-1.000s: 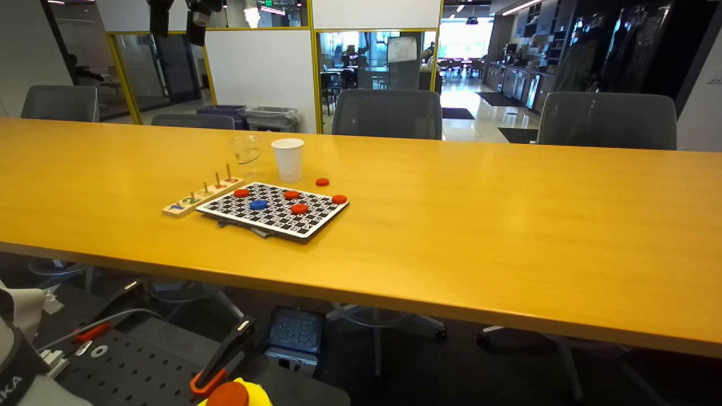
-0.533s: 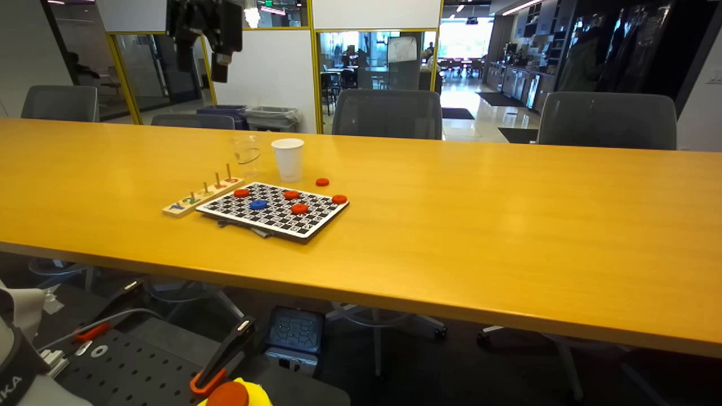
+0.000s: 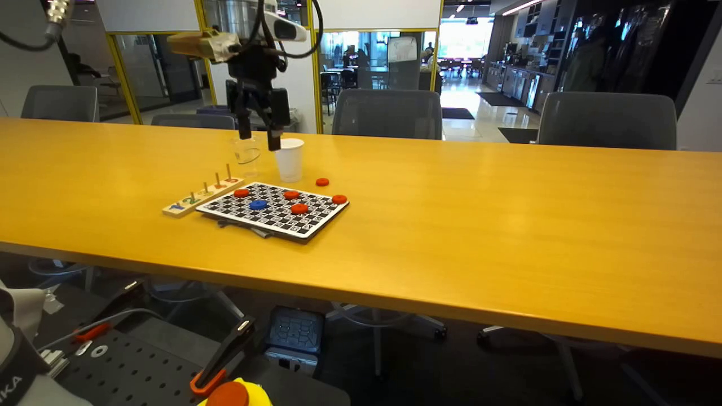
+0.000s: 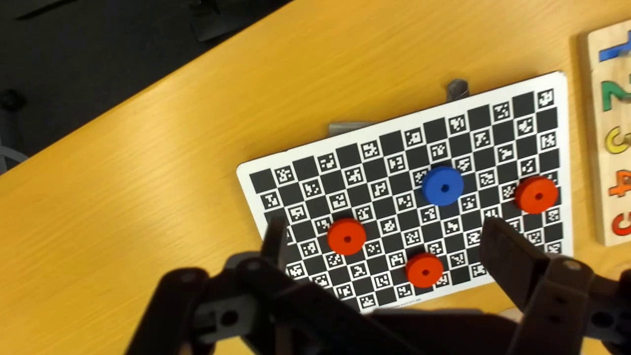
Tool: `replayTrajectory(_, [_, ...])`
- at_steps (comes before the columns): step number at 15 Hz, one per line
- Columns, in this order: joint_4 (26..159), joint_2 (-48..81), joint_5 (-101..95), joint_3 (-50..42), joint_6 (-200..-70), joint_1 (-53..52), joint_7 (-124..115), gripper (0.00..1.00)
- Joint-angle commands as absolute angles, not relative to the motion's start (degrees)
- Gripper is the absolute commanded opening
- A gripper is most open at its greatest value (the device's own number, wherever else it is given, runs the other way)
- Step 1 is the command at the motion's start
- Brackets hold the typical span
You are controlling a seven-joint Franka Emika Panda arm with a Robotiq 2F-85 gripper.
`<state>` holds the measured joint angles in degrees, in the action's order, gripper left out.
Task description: Put the blue ring in the clear cup and the orange rings in the white cup
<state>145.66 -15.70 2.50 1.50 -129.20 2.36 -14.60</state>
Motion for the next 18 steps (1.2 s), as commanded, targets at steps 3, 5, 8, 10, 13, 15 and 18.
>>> replayTrajectory(3, [141.7,-2.4,-1.5,1.2,-136.8,3.4,-18.8,1.0])
replayTrajectory(5, [140.3,1.3,-2.5,0.6,-138.2,3.0,-19.7,1.0])
replayTrajectory(8, [137.8,6.2,-2.5,-0.3,-139.2,2.5,-19.0,1.0])
replayTrajectory(10, [136.0,8.8,-2.3,-0.6,-139.4,2.0,-18.8,1.0])
replayTrajectory(13, [134.0,12.2,-1.6,-0.9,-140.2,1.5,-18.3,1.0])
replayTrajectory(15, [133.2,14.0,-0.4,-0.9,-141.8,1.4,-17.4,1.0])
replayTrajectory(18, [132.3,16.1,0.9,-0.9,-143.9,1.6,-16.2,1.0])
